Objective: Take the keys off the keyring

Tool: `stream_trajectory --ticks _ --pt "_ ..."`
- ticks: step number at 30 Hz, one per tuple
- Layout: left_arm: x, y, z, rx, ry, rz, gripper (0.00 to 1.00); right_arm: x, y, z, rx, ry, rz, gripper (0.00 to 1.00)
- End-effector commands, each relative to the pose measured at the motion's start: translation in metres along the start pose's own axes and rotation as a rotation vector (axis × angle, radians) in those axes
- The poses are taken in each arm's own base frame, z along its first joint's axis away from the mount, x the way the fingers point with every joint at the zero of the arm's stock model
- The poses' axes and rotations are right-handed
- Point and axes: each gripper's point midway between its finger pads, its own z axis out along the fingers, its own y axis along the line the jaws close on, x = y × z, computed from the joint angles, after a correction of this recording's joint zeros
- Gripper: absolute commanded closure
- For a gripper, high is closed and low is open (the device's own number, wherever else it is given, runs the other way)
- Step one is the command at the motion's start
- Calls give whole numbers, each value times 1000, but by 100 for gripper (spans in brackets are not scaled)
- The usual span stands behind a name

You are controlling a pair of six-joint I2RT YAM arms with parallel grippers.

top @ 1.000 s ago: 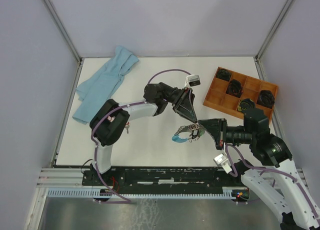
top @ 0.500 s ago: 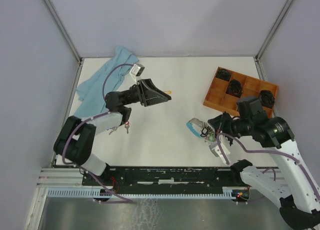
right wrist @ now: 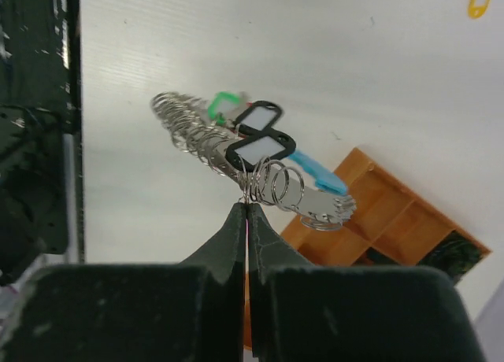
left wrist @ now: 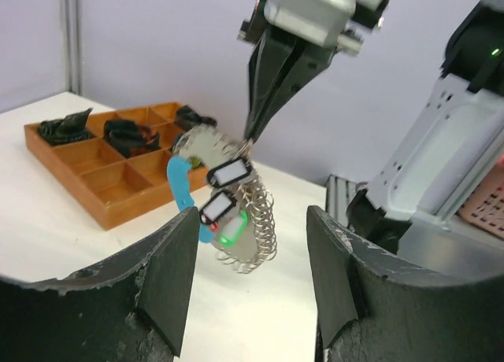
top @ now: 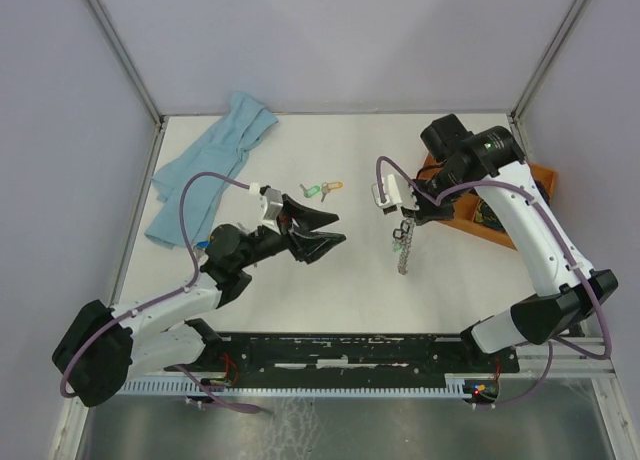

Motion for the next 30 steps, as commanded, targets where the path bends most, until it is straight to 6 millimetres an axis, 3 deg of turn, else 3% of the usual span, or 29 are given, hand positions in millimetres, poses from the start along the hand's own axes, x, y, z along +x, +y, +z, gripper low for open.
stream_trajectory --ticks 1,7,13,19,26,30 --pt "-4 8 -5 -50 -57 166 37 -20 33 -17 -44 -62 288 99" --pt "5 5 -4 -30 -95 124 41 -52 22 0 -76 -239 437 99" --pt "21 4 1 12 -57 211 43 -57 -1 17 48 -334 423 99" --pt "38 -5 16 121 12 324 52 -71 2 33 26 -385 327 99" --pt "58 -7 15 189 48 444 57 -76 22 45 -34 -417 191 99" --pt "72 -9 19 229 88 448 69 -77 22 50 -50 -429 170 99"
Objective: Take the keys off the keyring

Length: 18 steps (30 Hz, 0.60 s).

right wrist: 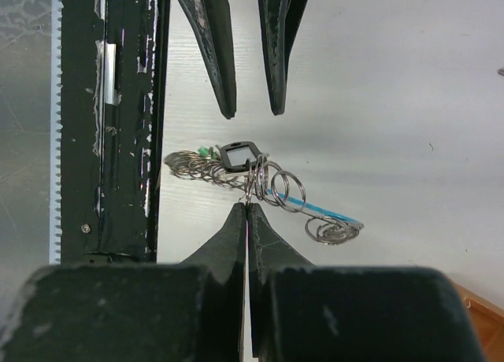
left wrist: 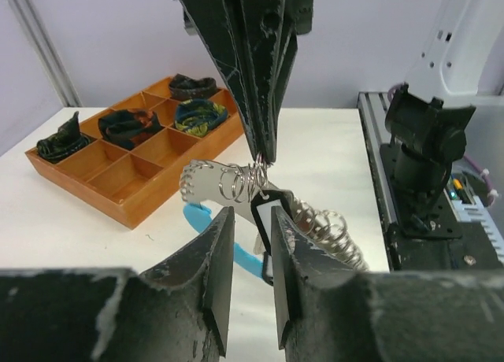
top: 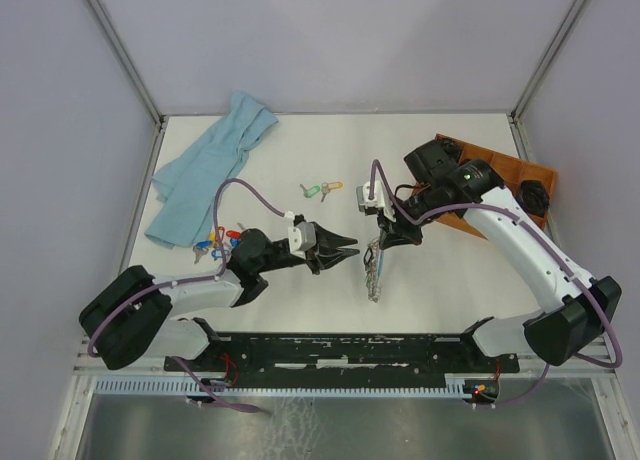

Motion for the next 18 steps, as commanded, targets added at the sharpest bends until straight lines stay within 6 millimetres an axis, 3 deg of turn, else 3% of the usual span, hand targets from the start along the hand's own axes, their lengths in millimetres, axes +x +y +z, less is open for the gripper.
stream_trajectory --ticks 1,11,18 --pt "-6 -6 12 78 -25 124 70 -18 1 0 -9 -82 -103 99" --pt "-4 -15 5 17 -52 -71 76 -10 7 -3 -43 -41 -163 99" --pt "4 -19 13 39 -43 -218 81 -8 10 -1 -55 -43 -167 99"
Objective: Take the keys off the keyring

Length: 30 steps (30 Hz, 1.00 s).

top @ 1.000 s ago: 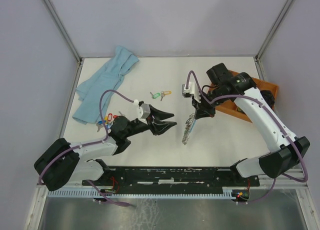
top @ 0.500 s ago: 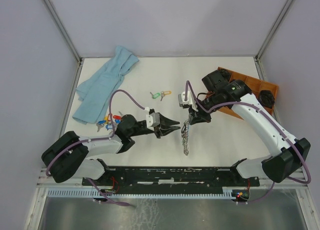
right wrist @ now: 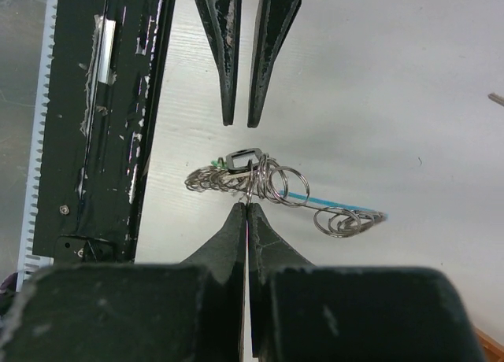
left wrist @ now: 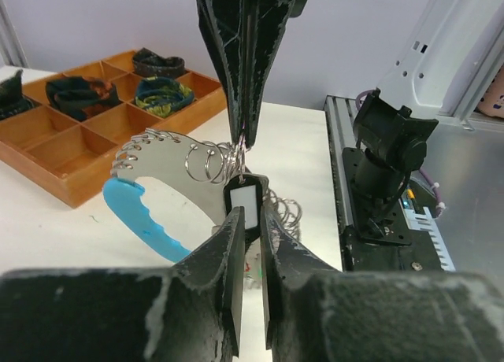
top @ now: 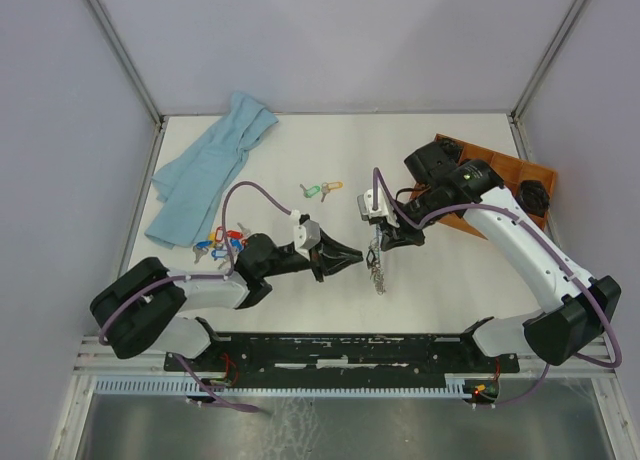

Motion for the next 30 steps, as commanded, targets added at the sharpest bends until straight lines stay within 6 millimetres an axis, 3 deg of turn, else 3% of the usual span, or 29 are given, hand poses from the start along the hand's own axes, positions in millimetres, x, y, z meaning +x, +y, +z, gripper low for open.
stream_trajectory --ticks 1,15,30 --pt "-17 -5 10 30 -77 -80 82 -11 4 -2 -10 -47 -41 99" --pt "-21 -17 25 108 -96 -125 78 -11 7 0 -21 -60 -41 99" --pt "-8 -3 28 33 -51 -112 73 -13 11 2 -36 -63 -48 99"
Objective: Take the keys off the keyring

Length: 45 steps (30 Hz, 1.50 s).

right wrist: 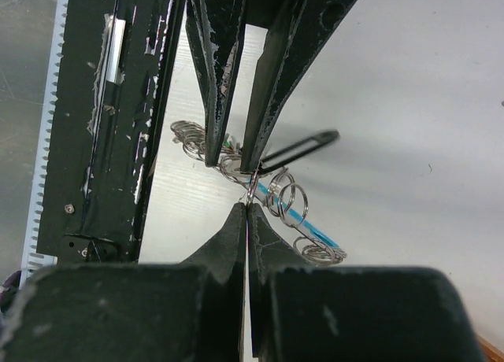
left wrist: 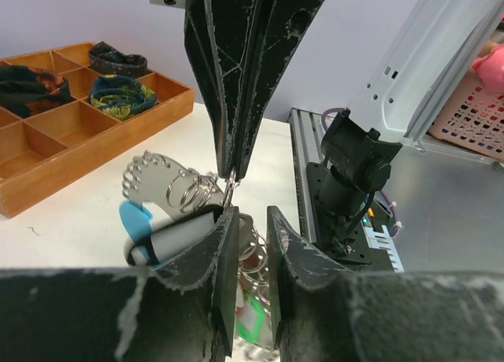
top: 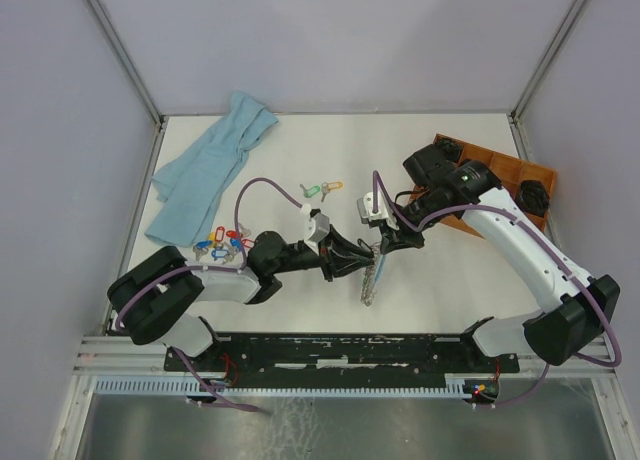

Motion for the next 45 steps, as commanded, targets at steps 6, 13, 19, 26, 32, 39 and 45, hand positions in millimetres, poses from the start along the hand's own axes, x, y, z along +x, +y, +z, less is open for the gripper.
stream_trajectory --ticks 6,13,19,26,32,39,45 --pt "-10 5 4 -28 -23 62 73 -15 6 -1 -14 -55 -47 99" --pt "-11 7 0 -47 -3 97 72 -14 7 -1 -18 -53 -50 99" --pt "-10 2 -11 -47 15 154 71 -15 8 -2 -15 -53 -55 99" --pt "-20 -5 -21 -43 -1 241 64 -16 9 -1 -21 -56 -60 99" --pt "-27 -7 -11 -6 -29 253 66 -16 11 -1 -28 -59 -67 99" --pt "-30 -1 -9 -34 -56 252 67 -15 11 0 -28 -57 -69 99" --pt "-33 -5 -6 -20 -74 245 75 -15 11 1 -32 -55 -69 99"
